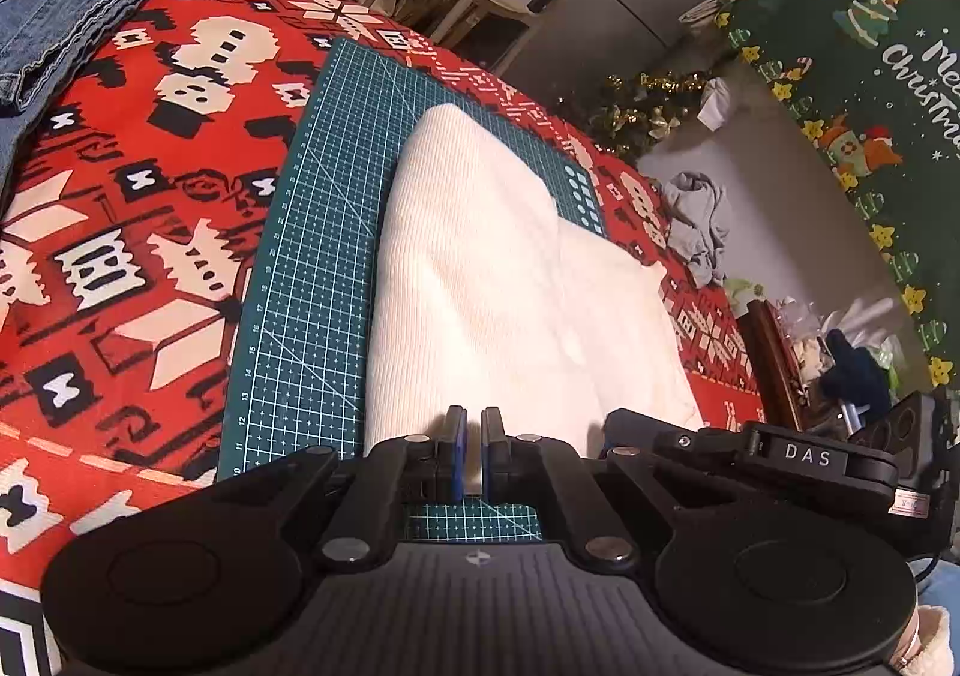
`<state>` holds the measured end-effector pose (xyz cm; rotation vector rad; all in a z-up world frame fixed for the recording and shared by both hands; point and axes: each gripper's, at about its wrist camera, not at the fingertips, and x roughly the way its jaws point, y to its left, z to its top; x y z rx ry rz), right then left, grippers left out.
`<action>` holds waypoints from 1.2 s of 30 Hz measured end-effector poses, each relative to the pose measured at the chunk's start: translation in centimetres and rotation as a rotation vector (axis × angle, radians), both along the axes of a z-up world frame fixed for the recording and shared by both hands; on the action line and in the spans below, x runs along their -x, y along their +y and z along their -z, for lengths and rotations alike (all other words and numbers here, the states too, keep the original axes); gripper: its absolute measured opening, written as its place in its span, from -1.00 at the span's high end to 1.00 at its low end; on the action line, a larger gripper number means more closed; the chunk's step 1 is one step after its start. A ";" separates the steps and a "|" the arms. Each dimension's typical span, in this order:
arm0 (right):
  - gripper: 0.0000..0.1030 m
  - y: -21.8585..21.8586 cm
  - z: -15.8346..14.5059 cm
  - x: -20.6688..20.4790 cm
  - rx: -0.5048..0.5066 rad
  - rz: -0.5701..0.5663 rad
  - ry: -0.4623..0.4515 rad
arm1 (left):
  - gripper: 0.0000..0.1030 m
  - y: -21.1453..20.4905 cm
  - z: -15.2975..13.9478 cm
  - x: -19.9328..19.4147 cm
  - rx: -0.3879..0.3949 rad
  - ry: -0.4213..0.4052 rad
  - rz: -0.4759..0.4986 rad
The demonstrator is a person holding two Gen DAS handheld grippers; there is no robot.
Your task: Fold clothes
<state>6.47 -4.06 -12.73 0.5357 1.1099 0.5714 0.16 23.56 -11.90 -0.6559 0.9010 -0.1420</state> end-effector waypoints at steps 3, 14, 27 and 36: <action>0.43 0.9 0.7 0.0 0.049 -0.016 -0.003 | 0.94 -0.3 0.8 -0.3 -0.019 0.025 0.000; 0.89 0.3 -0.7 0.6 0.131 -0.038 -0.040 | 0.95 -1.6 1.0 -0.2 -0.092 0.031 0.029; 0.78 -0.4 -2.4 0.0 0.090 0.003 -0.133 | 0.91 0.9 -2.0 -1.7 -0.060 -0.159 -0.053; 0.78 3.6 -2.9 -4.8 0.034 0.034 -0.262 | 0.92 2.8 -1.0 -7.6 0.064 -0.217 -0.092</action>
